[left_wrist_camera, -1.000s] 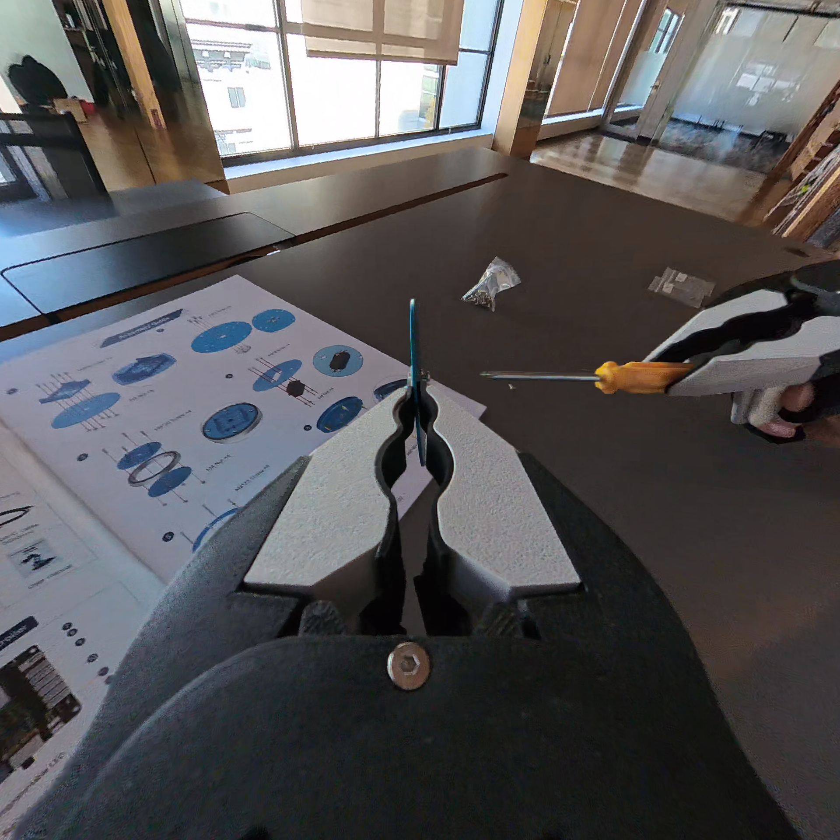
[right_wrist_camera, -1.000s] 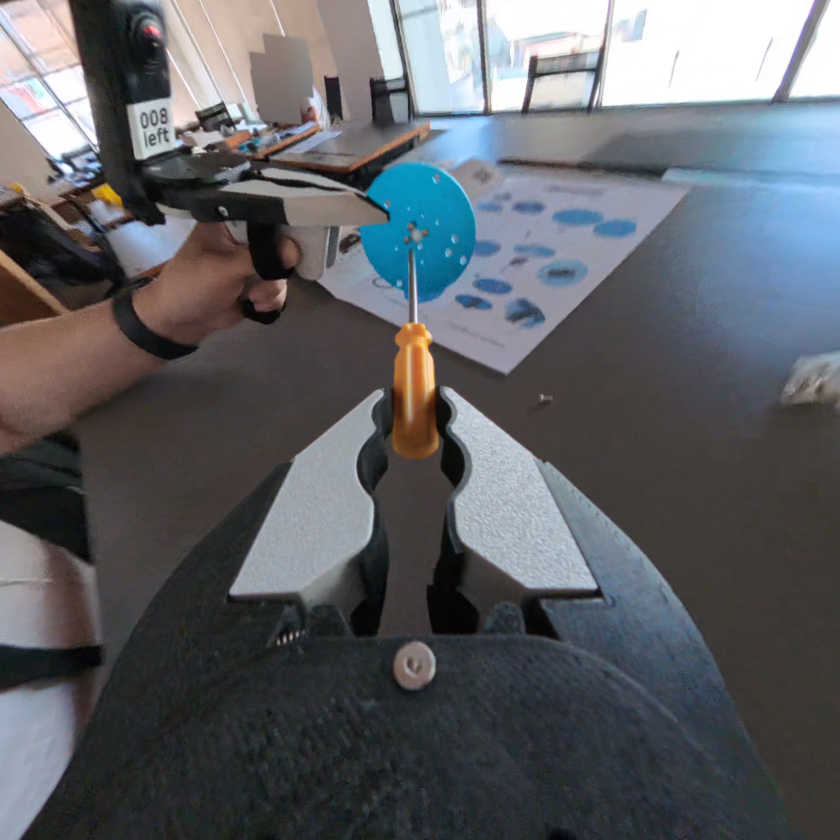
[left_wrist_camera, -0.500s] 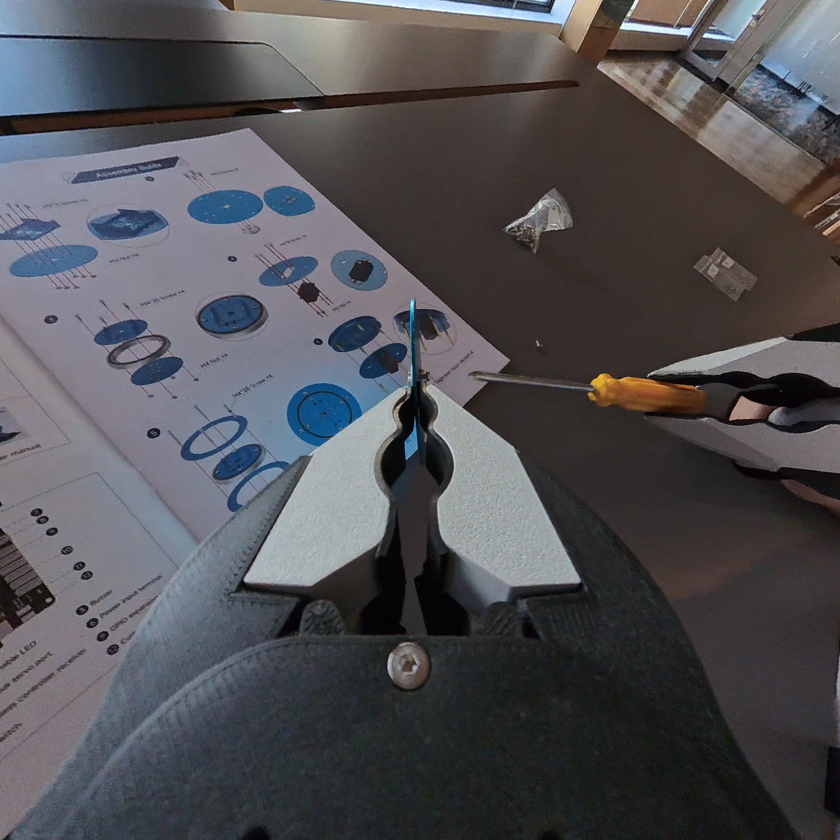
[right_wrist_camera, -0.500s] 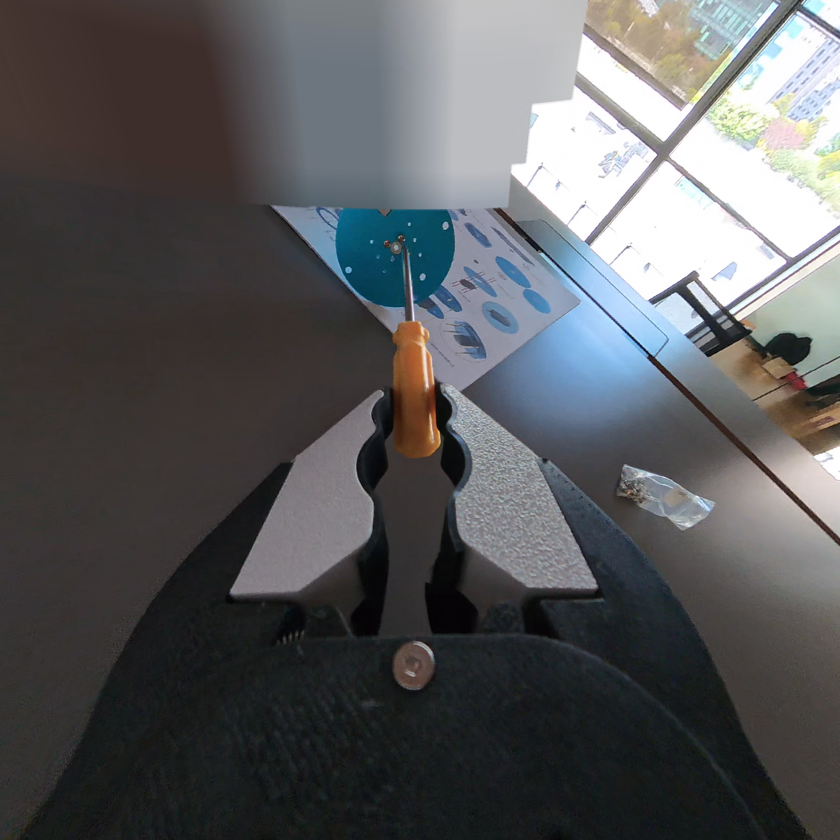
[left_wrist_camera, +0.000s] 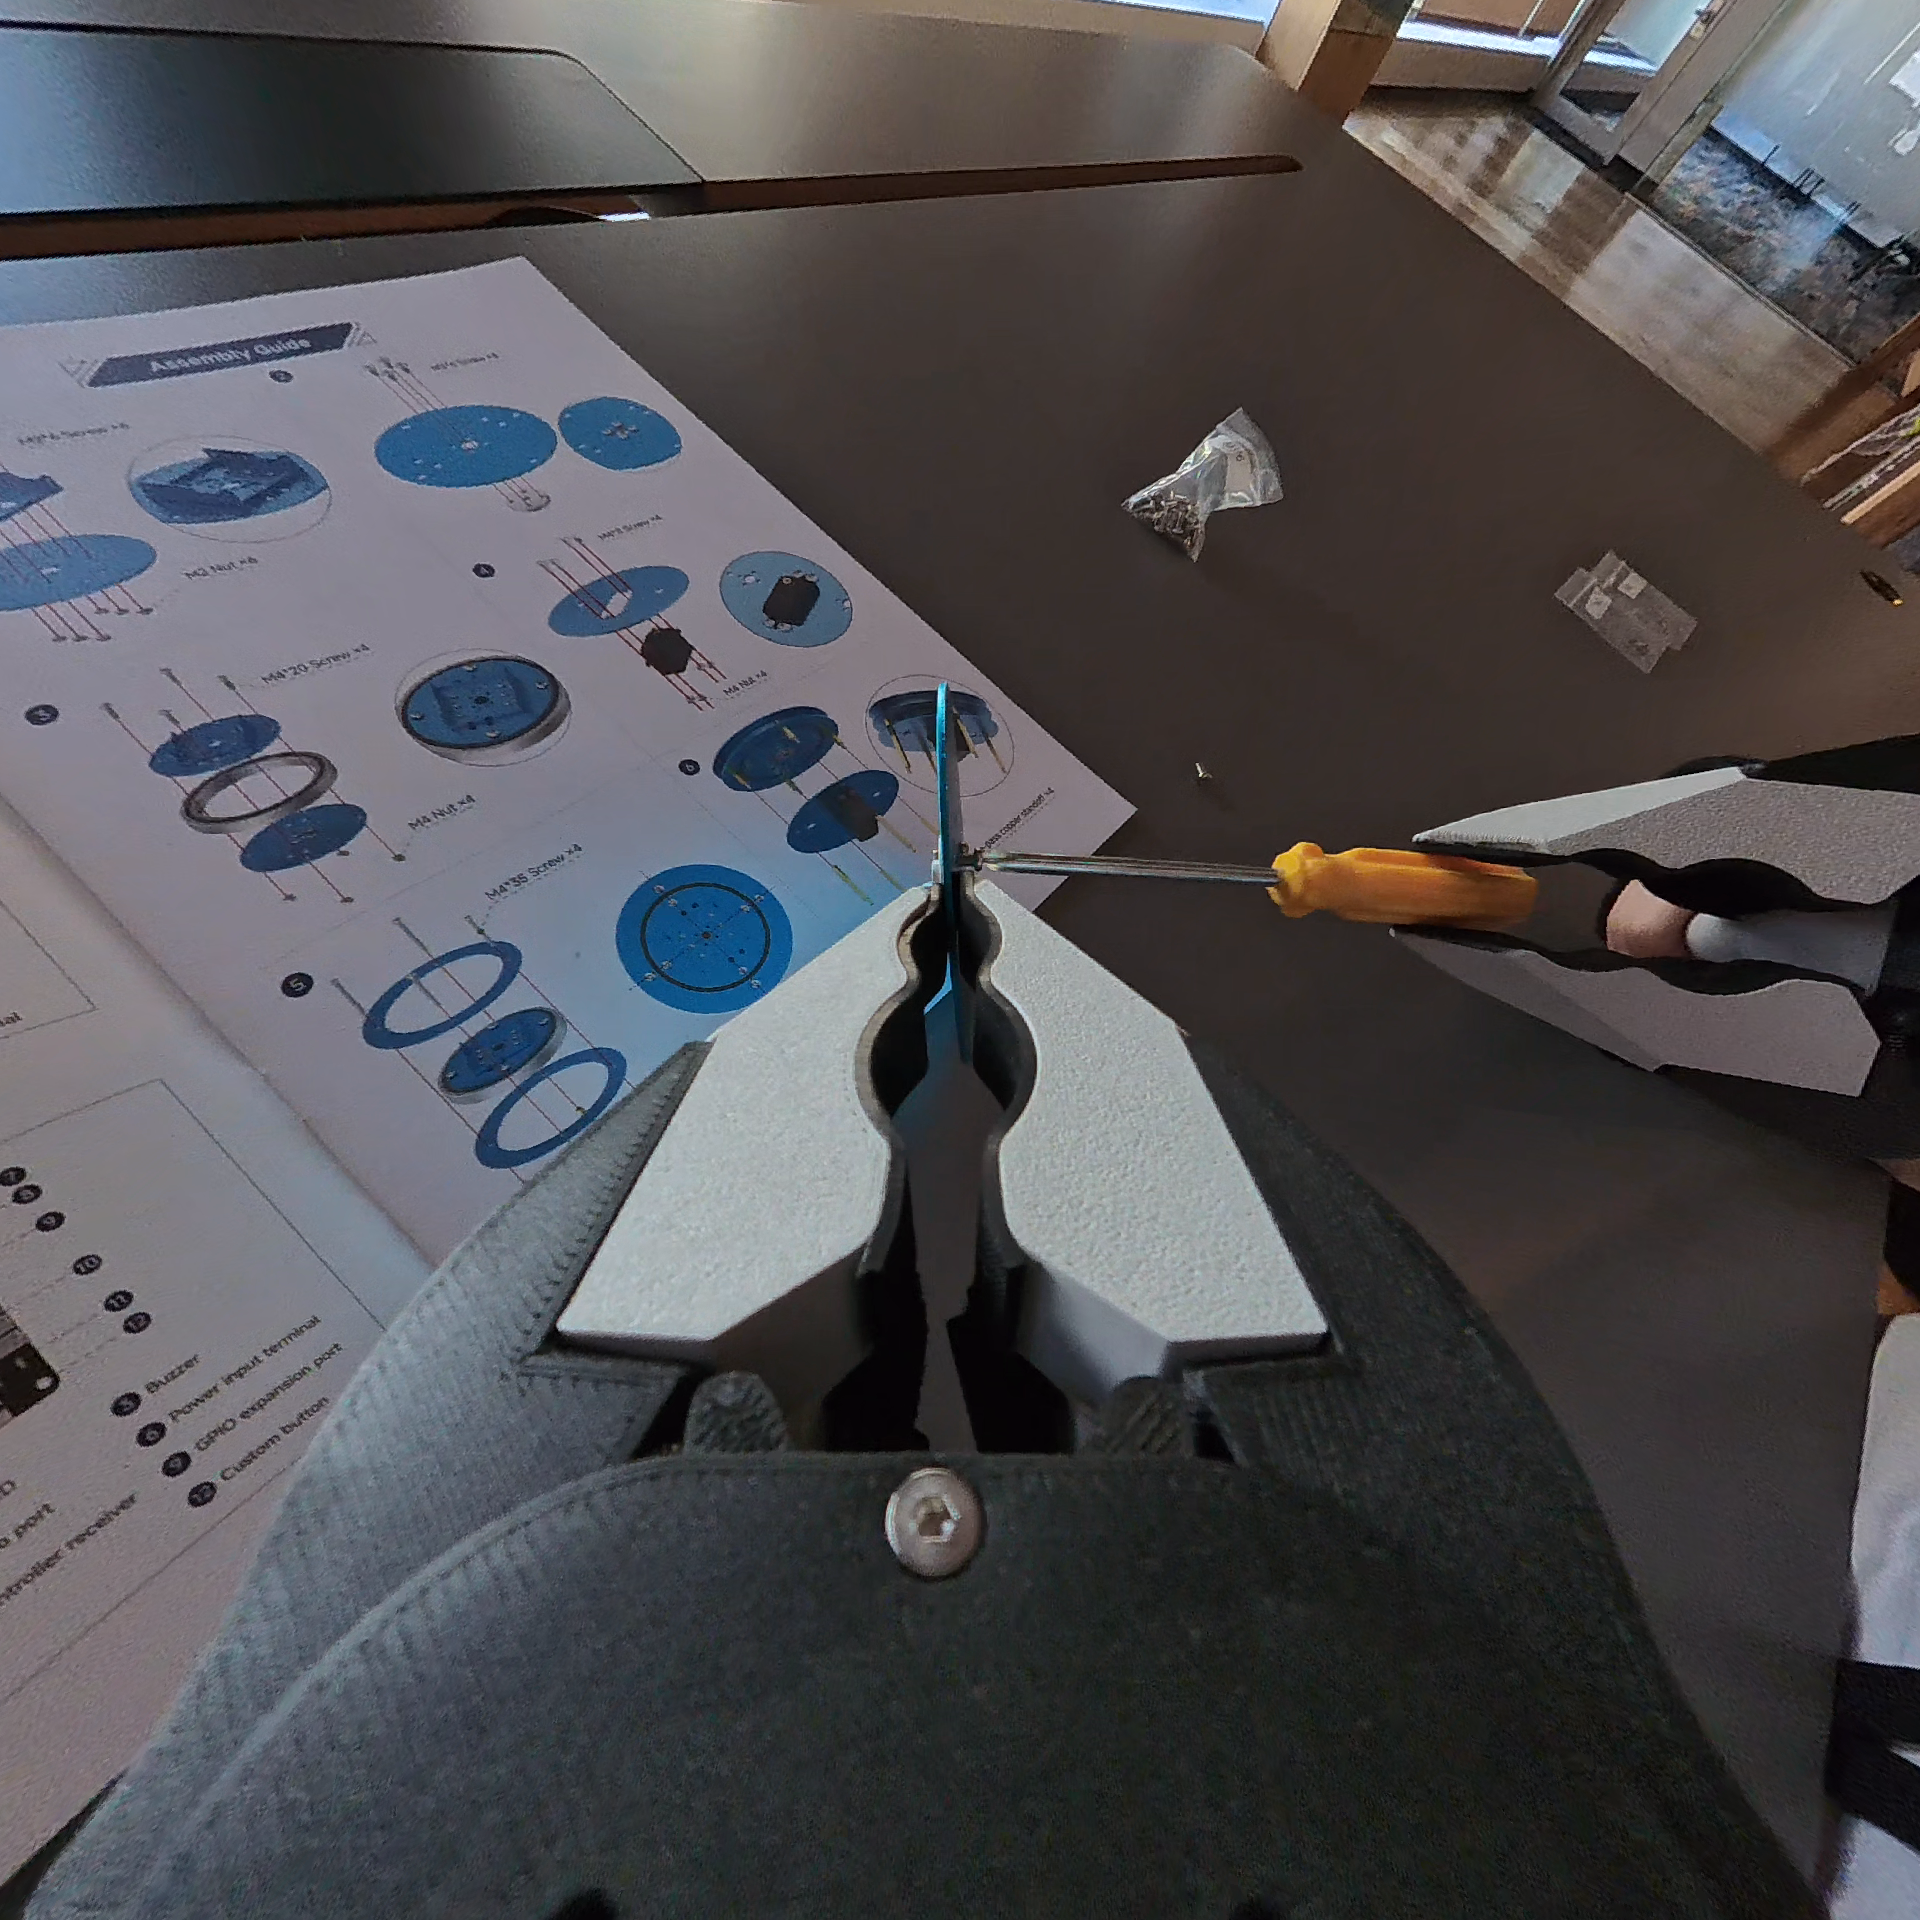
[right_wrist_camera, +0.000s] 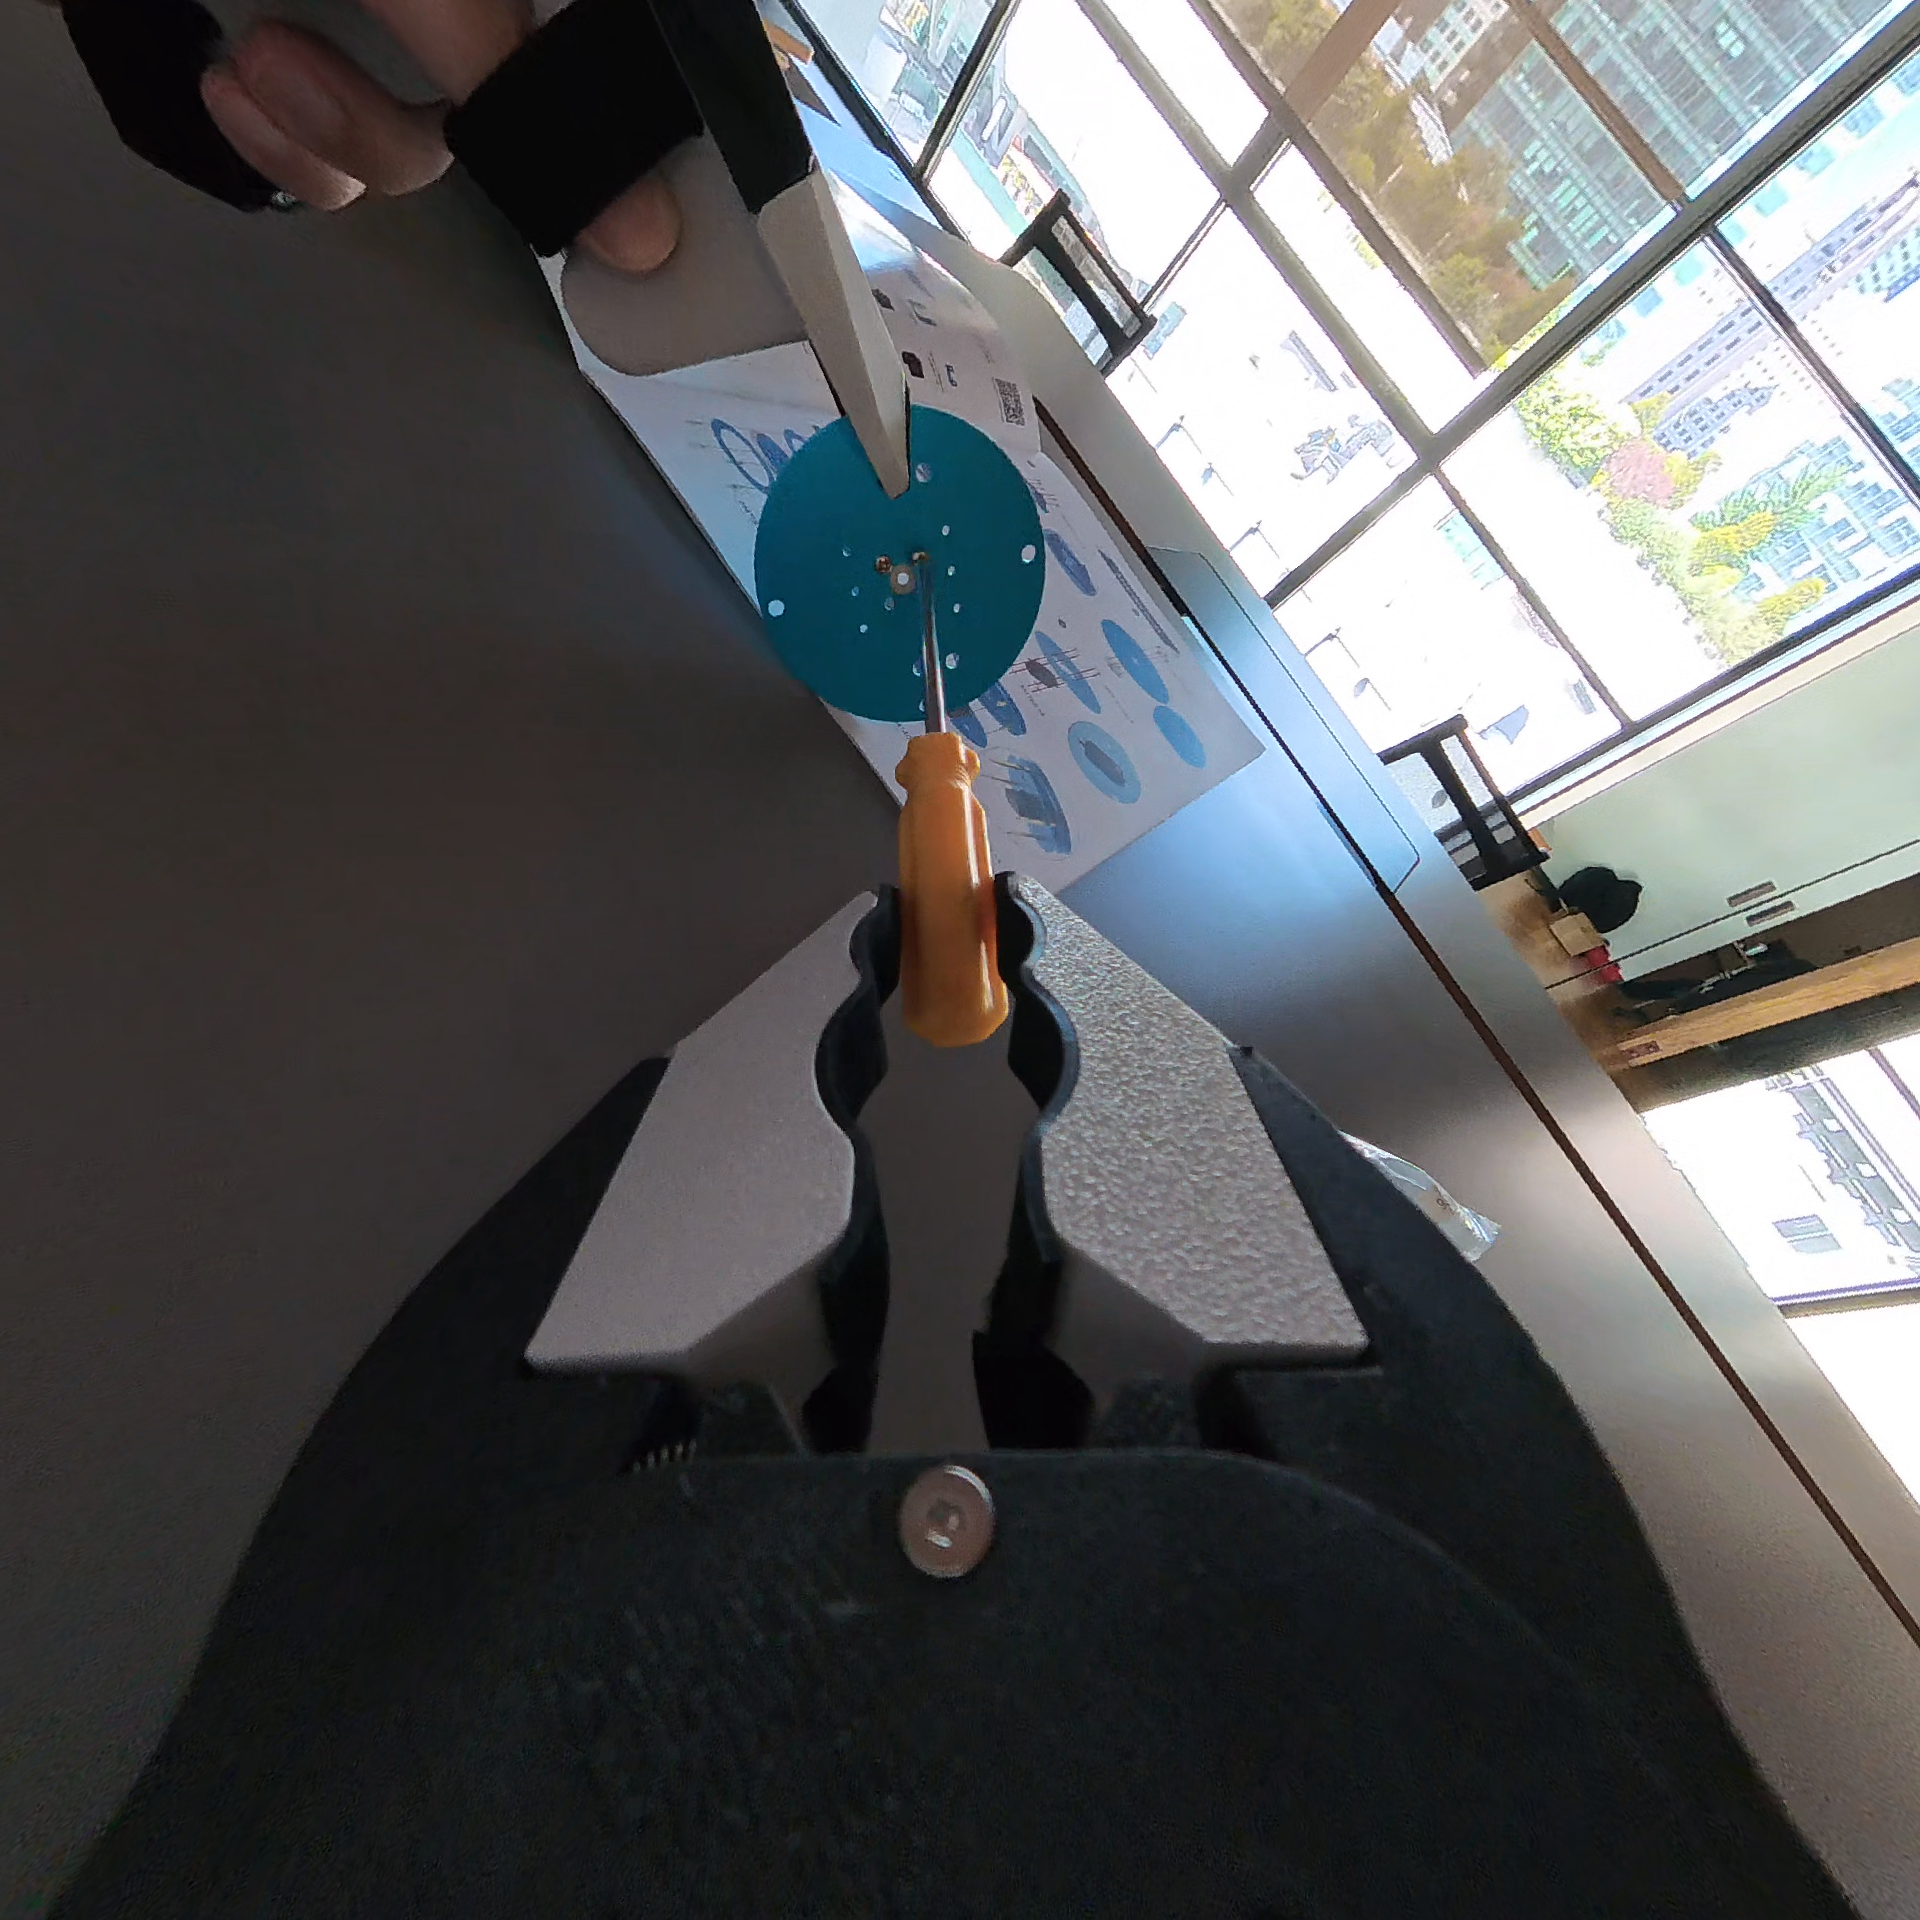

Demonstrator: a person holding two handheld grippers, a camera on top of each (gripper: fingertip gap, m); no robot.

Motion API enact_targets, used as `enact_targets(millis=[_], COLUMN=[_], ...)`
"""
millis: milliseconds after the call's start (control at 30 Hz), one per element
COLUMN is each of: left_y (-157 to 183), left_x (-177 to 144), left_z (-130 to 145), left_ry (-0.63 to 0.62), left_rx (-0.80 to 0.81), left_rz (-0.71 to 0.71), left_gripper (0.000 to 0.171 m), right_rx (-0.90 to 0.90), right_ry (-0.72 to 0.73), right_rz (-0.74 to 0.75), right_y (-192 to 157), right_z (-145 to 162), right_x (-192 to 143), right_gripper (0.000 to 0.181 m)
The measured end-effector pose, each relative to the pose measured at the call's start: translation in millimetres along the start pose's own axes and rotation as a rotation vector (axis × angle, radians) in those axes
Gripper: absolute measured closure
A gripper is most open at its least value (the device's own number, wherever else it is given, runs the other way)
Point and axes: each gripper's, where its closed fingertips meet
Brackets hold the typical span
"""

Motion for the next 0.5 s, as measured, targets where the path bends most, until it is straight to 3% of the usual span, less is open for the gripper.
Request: enact_targets(millis=[167, 367, 433, 500], left_y=[2, 1, 0, 0], left_x=[1, 0, 0, 0], left_z=[-1, -3, -4, -9], left_ry=[-0.002, 0.001, 0.011, 0.044], left_rx=[0.04, 0.157, 0.211, 0.24], left_rz=[-0.008, -0.099, -0.14, -0.168], left_gripper=[0.171, 0.171, 0.171, 0.171], right_rx=[-0.006, -0.185, -0.029, 0.242], right_ry=[-0.001, -0.006, 0.017, 0.03], right_rz=[0.004, 0.062, 0.011, -0.068], right_y=[1, -1, -1, 3], right_z=[0, -8, -12, -13], right_x=[0, 0, 0, 2], right_gripper=[0.164, 0.164, 0.164, 0.164])
Point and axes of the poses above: each gripper's, where its closed fingertips meet, x out along the fingers, z out of its underside, y = z × x across the jaws, and after that the axes turned 1 degree about -z, right-handed
